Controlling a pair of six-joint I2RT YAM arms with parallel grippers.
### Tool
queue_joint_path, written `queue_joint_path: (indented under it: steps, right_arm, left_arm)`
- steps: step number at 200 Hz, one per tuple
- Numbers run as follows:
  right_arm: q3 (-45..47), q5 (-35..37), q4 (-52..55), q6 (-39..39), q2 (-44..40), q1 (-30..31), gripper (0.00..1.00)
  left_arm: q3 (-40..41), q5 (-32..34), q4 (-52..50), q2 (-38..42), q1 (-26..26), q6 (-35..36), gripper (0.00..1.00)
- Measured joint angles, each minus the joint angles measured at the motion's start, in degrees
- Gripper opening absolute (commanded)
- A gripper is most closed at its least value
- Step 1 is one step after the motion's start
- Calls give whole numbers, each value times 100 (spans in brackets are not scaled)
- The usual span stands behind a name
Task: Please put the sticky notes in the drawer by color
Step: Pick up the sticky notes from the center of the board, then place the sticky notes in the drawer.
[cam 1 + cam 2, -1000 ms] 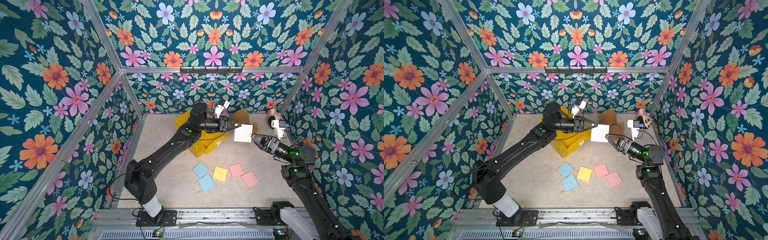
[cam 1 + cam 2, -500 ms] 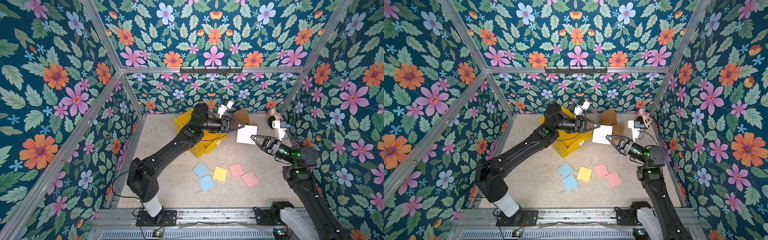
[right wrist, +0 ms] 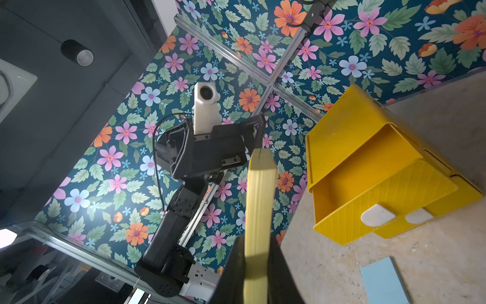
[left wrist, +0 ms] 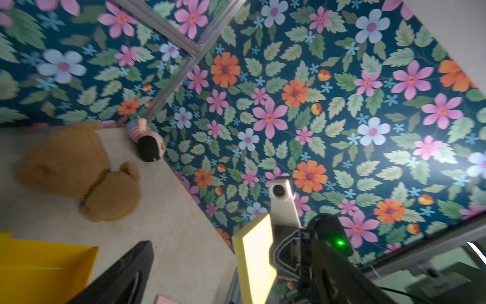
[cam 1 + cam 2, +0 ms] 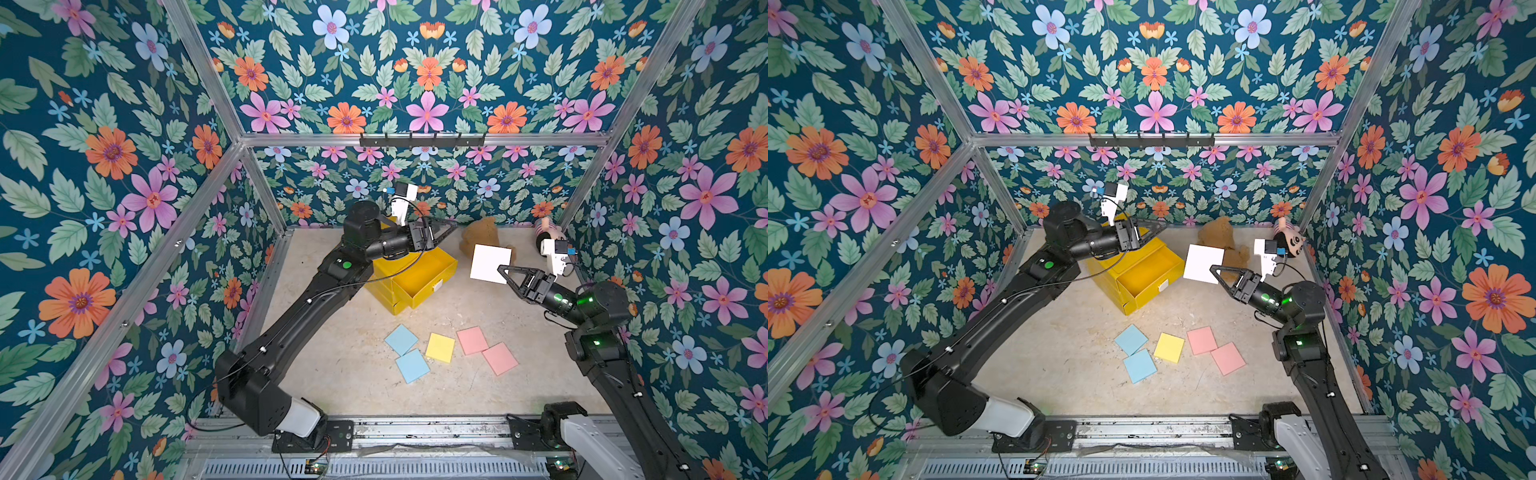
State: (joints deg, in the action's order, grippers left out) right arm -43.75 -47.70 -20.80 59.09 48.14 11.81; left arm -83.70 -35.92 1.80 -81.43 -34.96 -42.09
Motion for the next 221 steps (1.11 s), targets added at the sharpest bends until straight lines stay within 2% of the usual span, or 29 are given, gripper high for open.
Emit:
queue_joint_path:
  steps: [25, 54, 73, 98, 145, 221]
  right_arm:
    - [-745, 918, 977, -299, 503, 896, 0]
    - [-1185, 1996, 1729, -269, 1051, 1493, 0]
    - [-1322, 2699, 2000, -28, 1360, 1858, 0]
    - [-1703, 3563, 2406, 304, 1814, 2341, 0]
    - [-2669, 4776, 3322, 752, 2636, 2647, 0]
    - [-3274, 4951, 3866, 942, 3670, 2693, 0]
  left_arm:
    - [610, 1318, -651, 647, 44, 651, 100]
    - [1421, 2940, -1222, 1438, 98, 975, 100]
    - [1720, 3768, -1432, 1878, 96, 1132, 100]
    - [1880, 4533, -1672, 2135, 105, 1344, 100]
    - [1993, 4972, -1941, 2225, 109, 1611, 100]
    - [2057, 4870, -1943, 2111, 109, 1749, 100]
